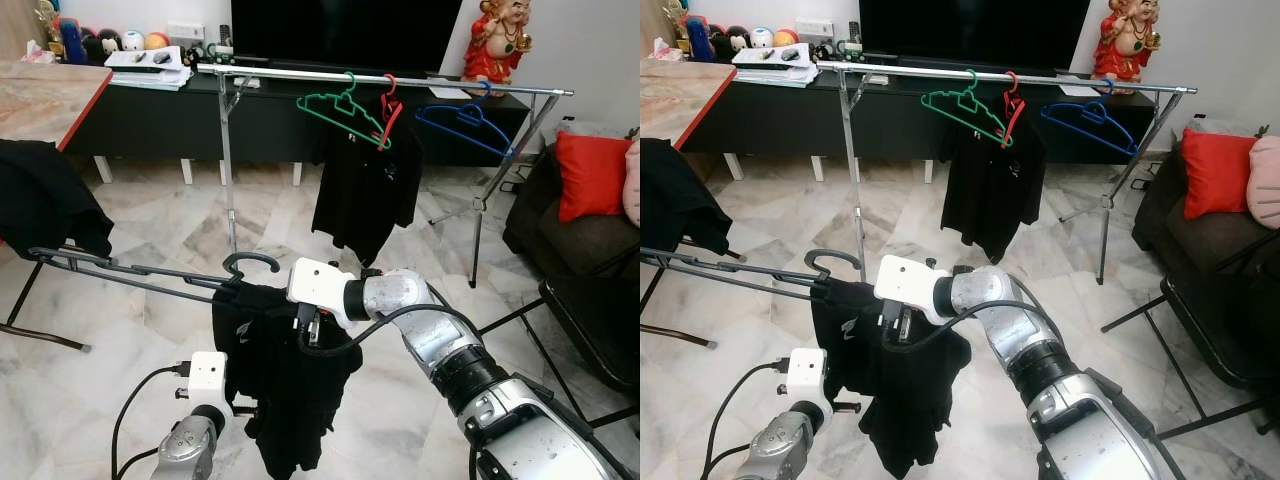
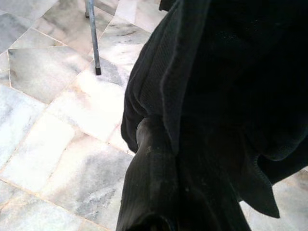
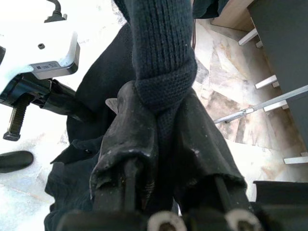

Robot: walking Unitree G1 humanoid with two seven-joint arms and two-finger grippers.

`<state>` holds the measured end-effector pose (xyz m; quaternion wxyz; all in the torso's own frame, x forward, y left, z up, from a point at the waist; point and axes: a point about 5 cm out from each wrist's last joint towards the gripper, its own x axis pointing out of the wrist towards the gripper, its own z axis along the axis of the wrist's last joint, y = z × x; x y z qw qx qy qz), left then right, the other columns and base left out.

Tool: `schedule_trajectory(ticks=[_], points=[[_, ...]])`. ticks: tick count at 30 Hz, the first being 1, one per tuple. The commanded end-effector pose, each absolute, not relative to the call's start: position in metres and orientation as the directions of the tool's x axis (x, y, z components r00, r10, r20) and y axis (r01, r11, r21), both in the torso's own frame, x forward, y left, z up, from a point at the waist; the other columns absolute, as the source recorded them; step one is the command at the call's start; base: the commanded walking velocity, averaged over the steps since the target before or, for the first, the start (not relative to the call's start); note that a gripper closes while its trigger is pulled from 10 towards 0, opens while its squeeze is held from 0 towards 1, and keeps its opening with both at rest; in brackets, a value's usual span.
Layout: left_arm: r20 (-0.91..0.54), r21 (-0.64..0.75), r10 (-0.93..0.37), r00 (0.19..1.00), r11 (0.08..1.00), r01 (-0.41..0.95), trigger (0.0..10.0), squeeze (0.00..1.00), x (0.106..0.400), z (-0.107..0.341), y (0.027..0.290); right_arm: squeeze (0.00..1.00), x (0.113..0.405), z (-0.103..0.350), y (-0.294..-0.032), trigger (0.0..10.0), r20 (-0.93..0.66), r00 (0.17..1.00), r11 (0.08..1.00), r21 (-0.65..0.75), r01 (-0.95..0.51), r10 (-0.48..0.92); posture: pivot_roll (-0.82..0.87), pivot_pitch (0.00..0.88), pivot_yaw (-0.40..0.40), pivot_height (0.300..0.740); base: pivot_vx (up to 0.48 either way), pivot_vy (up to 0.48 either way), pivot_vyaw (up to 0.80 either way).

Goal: Hang hanger

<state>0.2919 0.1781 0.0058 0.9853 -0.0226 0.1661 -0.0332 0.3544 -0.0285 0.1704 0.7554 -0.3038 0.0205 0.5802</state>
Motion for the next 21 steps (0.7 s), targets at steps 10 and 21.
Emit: schedule_trajectory(ticks=[10,21], points=[[-0.383,-0.037,0.022,0.924,0.999,-0.039,0.0,0.00,0.280,-0.005,0.200,0.00,0.366,0.147,-0.080,0.0,-0.535,0.483,0.138,-0.559,-0.817,0.693,0.04,0.074,-0.148,0.740,0.000,0.000,0.00],[-0.416,-0.013,0.042,0.908,0.999,-0.052,0.0,0.00,0.268,-0.012,0.212,0.00,0.373,0.131,-0.138,0.0,-0.612,0.599,0.211,-0.587,-0.781,0.516,0.04,0.085,-0.134,0.740,0.000,0.000,0.00]])
